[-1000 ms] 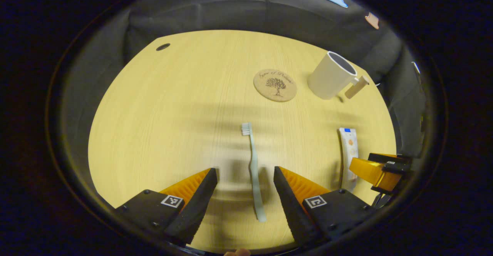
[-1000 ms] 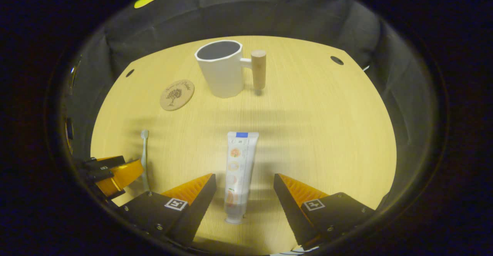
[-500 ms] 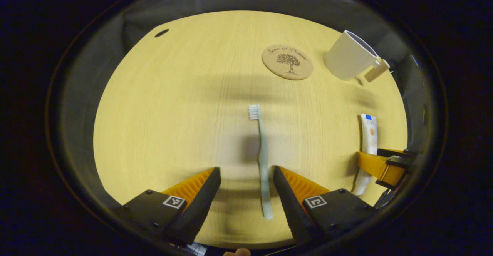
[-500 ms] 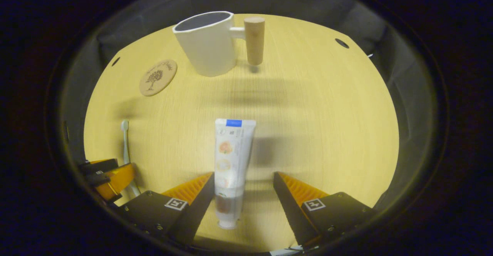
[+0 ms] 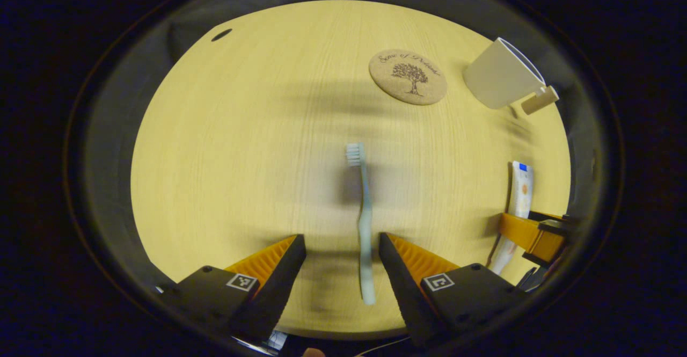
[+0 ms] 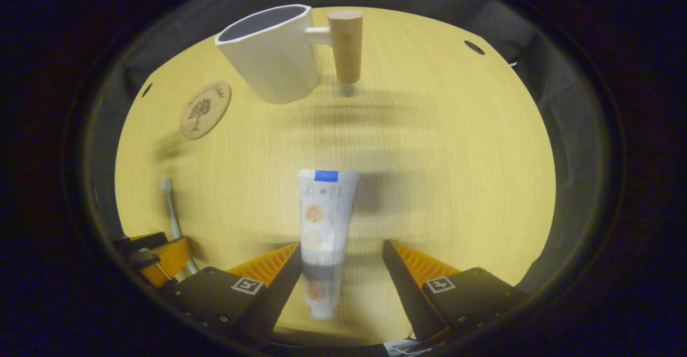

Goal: Put the toothbrush and toothpaste on the desktop into the cup, then pick up the cup and place it on the coaster on the desktop.

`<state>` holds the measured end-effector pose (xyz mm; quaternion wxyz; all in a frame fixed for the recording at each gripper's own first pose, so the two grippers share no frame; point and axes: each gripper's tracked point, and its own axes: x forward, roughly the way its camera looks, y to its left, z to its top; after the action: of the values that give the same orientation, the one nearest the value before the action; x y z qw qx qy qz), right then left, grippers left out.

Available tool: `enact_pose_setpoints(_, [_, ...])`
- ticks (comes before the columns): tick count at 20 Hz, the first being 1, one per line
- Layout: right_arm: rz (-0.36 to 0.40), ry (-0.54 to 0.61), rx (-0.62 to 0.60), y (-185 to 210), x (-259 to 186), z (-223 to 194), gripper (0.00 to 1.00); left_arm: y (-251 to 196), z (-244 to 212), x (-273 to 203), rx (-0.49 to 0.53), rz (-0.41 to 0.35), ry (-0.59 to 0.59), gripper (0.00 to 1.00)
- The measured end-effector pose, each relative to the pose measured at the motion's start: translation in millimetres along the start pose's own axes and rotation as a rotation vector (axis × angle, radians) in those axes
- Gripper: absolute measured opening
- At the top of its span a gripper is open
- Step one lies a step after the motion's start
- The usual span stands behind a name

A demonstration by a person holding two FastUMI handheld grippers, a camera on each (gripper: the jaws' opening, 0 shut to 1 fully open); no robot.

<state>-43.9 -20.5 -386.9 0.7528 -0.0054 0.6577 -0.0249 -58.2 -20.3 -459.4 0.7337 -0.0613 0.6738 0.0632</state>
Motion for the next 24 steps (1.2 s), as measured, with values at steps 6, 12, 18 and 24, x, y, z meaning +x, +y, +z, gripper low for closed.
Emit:
enact_pose_setpoints(6, [-0.007, 0.043, 0.007, 0, 0, 1, 0.93, -1, 2, -2, 0.032, -0.004, 0.041, 0.96])
enact_pose_setpoints(12, [-0.015, 0.100, 0.032, 1, -1, 0, 0.92, -16, 0, -1, 0.108, -0.020, 0.073, 0.45])
enact_pose_setpoints(18, [-0.020, 0.082, 0.106, -17, 0, 4, 0.39, -20, 7, -8, 0.098, -0.026, 0.075, 0.11])
enact_pose_setpoints(24, [-0.027, 0.012, 0.071, -19, -4, 6, 0.22, -25, 34, -30, 0.091, -0.030, 0.053, 0.08])
